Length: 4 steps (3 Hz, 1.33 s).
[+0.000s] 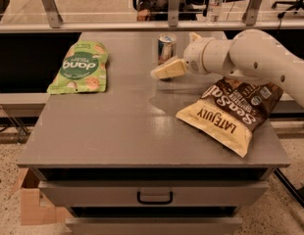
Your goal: Move redbull can near green rice chip bag
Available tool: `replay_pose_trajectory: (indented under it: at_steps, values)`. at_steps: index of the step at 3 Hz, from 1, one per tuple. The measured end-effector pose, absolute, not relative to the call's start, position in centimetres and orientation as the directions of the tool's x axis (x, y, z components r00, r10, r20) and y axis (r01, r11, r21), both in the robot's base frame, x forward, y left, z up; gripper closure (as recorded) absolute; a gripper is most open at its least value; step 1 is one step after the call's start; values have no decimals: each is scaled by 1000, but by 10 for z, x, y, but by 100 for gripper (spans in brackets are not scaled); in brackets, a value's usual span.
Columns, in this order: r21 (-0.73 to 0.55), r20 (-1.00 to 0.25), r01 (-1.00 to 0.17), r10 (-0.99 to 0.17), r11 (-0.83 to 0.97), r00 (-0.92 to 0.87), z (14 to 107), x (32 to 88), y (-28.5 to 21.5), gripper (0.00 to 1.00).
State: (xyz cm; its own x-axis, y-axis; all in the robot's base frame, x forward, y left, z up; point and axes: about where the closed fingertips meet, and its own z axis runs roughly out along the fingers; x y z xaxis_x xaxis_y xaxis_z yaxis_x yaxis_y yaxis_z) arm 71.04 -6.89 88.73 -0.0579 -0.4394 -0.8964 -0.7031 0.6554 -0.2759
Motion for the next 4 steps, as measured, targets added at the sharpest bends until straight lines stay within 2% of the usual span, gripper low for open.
replay_pose_trajectory:
  at_steps: [1, 2, 3, 4]
  values:
    - [-204, -942, -695, -332, 689, -53, 885, 722, -73, 32]
    - [-180, -948, -737, -314, 651, -46, 883, 720, -64, 54]
    - [-189, -946, -810, -323, 555, -1, 890, 714, -28, 78]
    - [-206, -937, -887, -344, 413, 57, 906, 702, 35, 100]
